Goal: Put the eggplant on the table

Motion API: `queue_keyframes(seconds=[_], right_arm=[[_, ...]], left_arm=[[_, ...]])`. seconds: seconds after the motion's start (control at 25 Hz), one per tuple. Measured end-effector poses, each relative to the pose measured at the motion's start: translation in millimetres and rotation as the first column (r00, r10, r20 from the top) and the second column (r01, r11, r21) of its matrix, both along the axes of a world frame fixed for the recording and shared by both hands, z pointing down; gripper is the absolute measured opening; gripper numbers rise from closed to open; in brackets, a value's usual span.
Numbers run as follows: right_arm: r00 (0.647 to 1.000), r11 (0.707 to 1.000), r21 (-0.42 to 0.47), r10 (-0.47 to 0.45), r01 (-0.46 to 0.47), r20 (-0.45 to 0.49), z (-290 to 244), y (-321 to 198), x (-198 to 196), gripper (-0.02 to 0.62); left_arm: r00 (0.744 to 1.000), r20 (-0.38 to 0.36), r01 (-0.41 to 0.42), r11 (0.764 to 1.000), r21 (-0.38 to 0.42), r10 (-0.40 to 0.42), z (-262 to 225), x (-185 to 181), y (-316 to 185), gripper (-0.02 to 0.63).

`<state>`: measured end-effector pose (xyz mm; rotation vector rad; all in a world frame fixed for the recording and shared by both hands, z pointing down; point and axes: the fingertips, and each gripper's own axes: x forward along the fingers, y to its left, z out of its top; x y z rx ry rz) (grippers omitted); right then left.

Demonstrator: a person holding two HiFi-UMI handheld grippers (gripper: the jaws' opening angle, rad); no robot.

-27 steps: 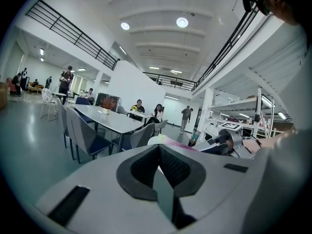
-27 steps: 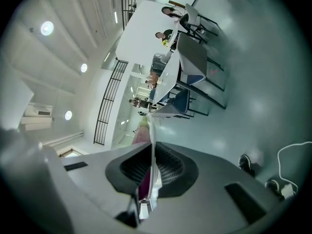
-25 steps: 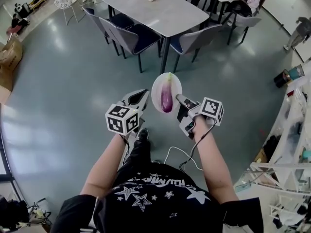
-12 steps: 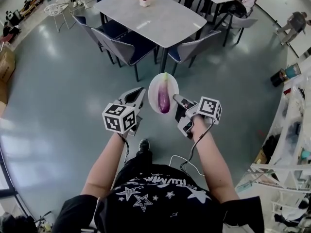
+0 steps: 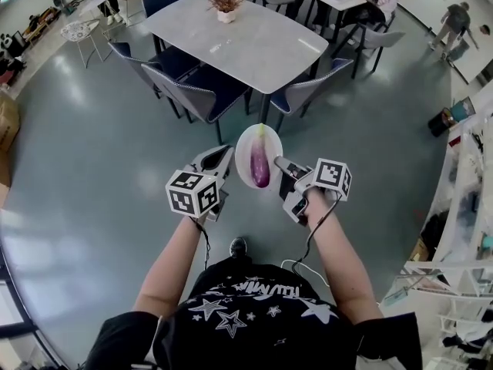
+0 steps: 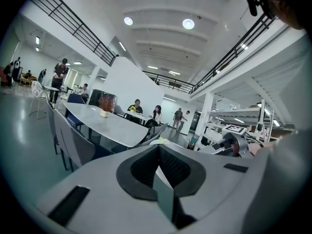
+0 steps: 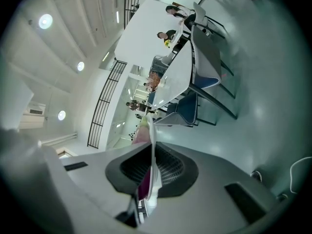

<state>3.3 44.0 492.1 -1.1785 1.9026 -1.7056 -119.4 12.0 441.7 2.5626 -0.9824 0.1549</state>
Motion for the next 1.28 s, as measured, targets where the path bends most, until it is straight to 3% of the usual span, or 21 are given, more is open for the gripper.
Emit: queue_keyframes(seconds=[0.24, 0.52, 0.92, 1.28], right_arm=[[1.000, 1.000, 0.001, 0.019, -0.019, 0.008, -0.8, -30.6, -4.0, 0.026], [0.999, 0.999, -0.014, -0.053, 0.053, 0.005, 13.5, -64.5, 0.0, 0.026], [0.992, 0.993, -0.011, -0.117, 0.117, 0.049, 19.1, -169.6, 61.7, 0.026], [0.989, 0.991, 0.005, -0.137, 0.137, 0.053, 10.8, -254.7, 122.2, 0.026]], left_arm=[[1.000, -0.008, -0.017, 1.000, 0.010, 0.017, -6.0, -7.1, -33.3, 0.008], [1.000, -0.011, 0.008, 1.000, -0.015, -0.008, 12.5, 8.4, -60.4, 0.008], [0.992, -0.004, 0.125, 0.992, -0.018, -0.125, 11.6, 58.4, -158.3, 0.008], [0.989, 0.012, 0.148, 0.989, -0.007, -0.148, 5.3, 114.6, -236.7, 0.008]])
